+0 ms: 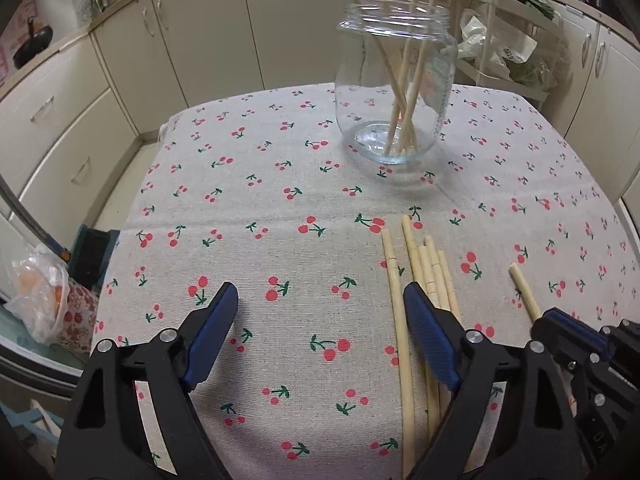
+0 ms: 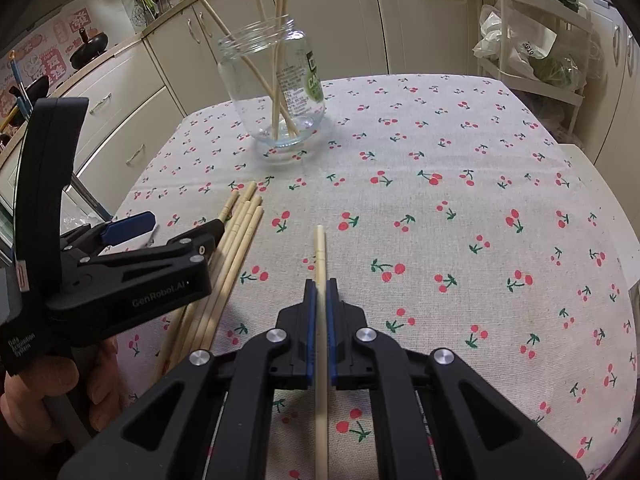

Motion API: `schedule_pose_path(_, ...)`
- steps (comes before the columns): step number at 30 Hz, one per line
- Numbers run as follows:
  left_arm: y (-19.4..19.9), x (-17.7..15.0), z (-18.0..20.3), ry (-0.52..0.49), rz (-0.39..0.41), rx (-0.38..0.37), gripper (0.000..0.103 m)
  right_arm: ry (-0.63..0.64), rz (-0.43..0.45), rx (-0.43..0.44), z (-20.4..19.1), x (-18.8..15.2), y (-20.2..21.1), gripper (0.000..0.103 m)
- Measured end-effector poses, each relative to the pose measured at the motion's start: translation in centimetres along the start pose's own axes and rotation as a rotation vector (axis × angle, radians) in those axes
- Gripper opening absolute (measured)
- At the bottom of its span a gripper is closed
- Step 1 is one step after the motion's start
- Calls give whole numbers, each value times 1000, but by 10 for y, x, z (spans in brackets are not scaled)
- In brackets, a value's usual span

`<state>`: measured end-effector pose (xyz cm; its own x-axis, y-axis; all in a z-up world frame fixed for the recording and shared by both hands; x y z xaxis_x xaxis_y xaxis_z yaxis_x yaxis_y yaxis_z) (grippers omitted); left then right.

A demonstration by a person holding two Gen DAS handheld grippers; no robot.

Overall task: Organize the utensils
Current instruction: 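Close the left tool on a bundle stick while the right tool holds its stick, then lift the stick with the left tool and lower it into the jar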

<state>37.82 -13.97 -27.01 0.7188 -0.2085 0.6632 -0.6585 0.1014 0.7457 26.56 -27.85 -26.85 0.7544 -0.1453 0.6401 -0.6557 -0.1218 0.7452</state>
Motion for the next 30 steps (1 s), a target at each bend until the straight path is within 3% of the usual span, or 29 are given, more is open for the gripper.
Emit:
schedule_pose_path(11, -4, 9, 12, -5, -11, -54, 59, 106, -35, -31, -6, 10, -10, 6)
schedule_pose_path(24, 1, 11, 34, -77, -35, -151, 7, 241, -68, -63, -17, 15, -17, 6)
schedule_pose_path(30, -2, 14, 32, -72, -79, -200, 6, 265, -82, -69, -21, 19, -21, 6)
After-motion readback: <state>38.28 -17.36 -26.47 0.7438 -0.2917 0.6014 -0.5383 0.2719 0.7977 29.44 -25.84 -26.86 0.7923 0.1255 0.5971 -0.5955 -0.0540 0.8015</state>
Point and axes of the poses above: each gripper's, at about its wrist camera, not at the fingertips, and y roughly against the way its jaws point, z to its right, x to its top, the point moved 5 cm from there along -y, roughly the way its jaws point, and after that the axes turned 7 degrees about z, right-handed, at the moved point
